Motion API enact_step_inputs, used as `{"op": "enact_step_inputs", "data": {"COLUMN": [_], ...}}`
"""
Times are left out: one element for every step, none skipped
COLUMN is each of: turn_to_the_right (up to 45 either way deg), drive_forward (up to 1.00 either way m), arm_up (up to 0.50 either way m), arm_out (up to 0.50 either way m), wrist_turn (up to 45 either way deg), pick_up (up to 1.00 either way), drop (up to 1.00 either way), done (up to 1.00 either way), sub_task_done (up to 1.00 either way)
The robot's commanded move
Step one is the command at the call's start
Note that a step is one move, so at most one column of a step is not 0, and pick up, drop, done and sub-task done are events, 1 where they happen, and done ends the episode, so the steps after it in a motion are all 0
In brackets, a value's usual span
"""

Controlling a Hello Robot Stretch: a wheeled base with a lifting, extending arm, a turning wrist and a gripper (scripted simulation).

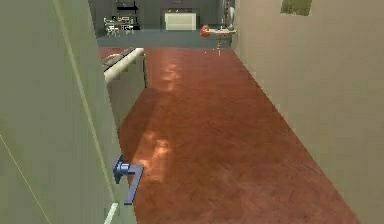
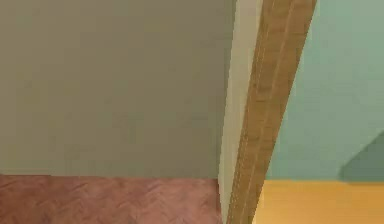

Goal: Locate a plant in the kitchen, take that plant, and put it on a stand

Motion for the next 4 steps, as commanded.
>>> {"op": "enact_step_inputs", "data": {"turn_to_the_right": [-45.0,45.0,45.0,0.0], "drive_forward": [0.00,0.00,0.00,0.50], "arm_up": [0.00,0.00,0.00,0.00], "arm_out": [0.00,0.00,0.00,0.00], "wrist_turn": [0.0,0.0,0.0,0.0], "pick_up": [0.00,0.00,0.00,0.00], "drop": [0.00,0.00,0.00,0.00], "done": [0.00,0.00,0.00,0.00], "sub_task_done": [0.00,0.00,0.00,0.00]}}
